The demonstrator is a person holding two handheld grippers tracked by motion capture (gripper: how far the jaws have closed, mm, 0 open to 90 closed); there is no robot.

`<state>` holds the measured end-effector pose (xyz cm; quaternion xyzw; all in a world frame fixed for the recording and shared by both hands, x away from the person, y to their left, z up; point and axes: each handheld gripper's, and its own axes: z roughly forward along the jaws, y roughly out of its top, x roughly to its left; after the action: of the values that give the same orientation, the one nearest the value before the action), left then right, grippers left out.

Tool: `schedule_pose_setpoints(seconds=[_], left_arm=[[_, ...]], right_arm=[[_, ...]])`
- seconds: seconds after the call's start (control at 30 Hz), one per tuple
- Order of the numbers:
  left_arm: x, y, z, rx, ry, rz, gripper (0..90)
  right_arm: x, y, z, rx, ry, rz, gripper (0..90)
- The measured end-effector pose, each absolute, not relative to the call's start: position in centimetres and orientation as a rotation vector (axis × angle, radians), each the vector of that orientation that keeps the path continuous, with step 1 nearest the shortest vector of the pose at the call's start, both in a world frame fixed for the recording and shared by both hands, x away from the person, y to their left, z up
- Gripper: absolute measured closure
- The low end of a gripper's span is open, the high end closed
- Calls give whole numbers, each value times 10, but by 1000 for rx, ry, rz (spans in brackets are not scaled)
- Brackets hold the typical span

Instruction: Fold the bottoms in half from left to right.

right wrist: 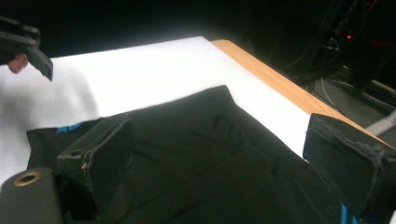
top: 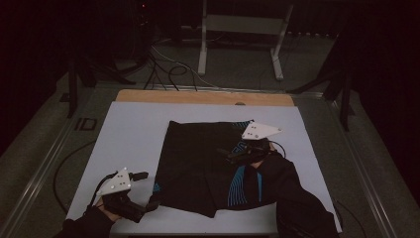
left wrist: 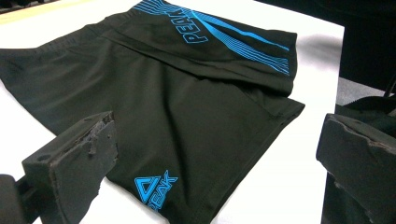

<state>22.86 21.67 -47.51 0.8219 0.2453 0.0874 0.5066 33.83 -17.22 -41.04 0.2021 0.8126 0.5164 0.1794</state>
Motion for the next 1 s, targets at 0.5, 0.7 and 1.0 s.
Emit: schedule_pose_setpoints(seconds=[0.5, 0.7, 1.0], left_arm=[[231, 216, -480, 2012, 615, 227, 0], [232, 216, -483, 2032, 630, 228, 0], [235, 213, -489, 2088, 638, 223, 0]], right_arm=[[360, -138, -417, 553, 2335, 1480, 88], [368, -126, -419, 550, 2348, 1482, 88], [377, -106, -429, 548, 2383, 1467, 88]])
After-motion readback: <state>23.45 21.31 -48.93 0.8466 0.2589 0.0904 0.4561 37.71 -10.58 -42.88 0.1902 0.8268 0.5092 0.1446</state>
